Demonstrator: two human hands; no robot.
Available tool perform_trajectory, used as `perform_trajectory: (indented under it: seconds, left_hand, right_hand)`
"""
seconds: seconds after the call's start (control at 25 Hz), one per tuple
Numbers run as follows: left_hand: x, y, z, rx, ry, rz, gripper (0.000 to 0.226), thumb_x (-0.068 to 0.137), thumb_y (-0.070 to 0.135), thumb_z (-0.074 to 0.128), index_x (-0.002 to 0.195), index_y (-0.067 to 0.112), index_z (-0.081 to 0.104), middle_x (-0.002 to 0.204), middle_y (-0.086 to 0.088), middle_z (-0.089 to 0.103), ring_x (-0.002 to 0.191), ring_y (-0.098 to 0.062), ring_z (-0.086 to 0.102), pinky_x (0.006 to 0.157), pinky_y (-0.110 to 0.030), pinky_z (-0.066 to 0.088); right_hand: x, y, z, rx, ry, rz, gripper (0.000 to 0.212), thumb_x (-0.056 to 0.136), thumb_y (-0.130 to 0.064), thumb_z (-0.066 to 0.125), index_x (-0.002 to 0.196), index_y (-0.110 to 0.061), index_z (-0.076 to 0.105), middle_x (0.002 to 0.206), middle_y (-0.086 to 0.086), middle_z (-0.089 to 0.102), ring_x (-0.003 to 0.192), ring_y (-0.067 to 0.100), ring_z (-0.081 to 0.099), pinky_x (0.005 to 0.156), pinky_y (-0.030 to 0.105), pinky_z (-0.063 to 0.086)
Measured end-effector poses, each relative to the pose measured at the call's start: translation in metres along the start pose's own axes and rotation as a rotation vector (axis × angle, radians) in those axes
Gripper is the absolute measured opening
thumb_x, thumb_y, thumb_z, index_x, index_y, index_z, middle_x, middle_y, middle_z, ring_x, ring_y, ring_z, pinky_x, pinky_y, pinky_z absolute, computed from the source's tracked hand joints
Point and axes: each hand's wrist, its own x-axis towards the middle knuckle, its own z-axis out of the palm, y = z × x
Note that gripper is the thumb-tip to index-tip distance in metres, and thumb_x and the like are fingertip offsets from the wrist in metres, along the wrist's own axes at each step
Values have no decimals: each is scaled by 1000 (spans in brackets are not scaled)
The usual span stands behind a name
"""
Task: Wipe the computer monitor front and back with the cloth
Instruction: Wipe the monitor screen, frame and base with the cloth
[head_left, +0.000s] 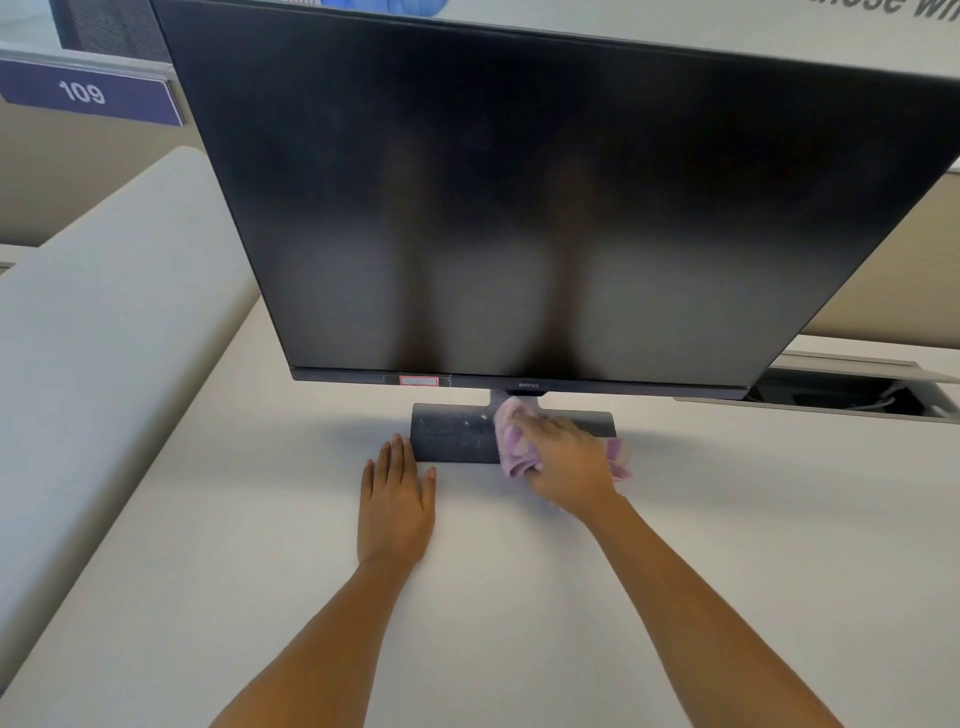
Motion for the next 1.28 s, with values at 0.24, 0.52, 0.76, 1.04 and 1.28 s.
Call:
perform_trajectory:
  seconds: [0.24,0.52,0.76,1.04,1.28]
  left_hand:
    - [-1,0,0,-14,3,3,60,99,44,8,150,13,0,159,-1,1,146,-16,-2,114,-27,-11]
    - [1,-1,1,-1,4,3,67,93,49,1,150,13,3,158,-1,3,146,-16,0,116,-28,-9]
    - [-1,0,-2,-20,6,1,58,100,41,12,150,13,3,158,-2,3,146,-16,1,116,-28,-9]
    - [0,-1,2,-4,0,9,68,90,44,0,150,12,5,158,-2,6,146,-16,2,114,-27,-9]
    - [0,0,1,-10,2,-1,68,89,44,-1,150,12,2,158,-2,4,146,-16,1,114,-28,-10]
  right_hand:
    - [7,12,6,-39,191,187,47,77,-22,71,120,-16,55,107,6,65,97,26,61,70,33,50]
    - [14,-21,7,-98,-39,33,56,89,-25,58,139,-22,33,136,3,48,122,24,47,94,37,45]
    - [7,-13,5,-90,-27,-58,61,93,-27,57,146,-23,28,146,0,42,131,22,41,102,36,39]
    - [12,-40,9,-97,-97,-265,62,89,-26,59,145,-20,33,145,2,44,128,25,45,97,39,43]
    - [30,-38,2,-135,-32,58,62,90,-24,59,144,-20,28,147,2,38,131,23,41,101,37,40]
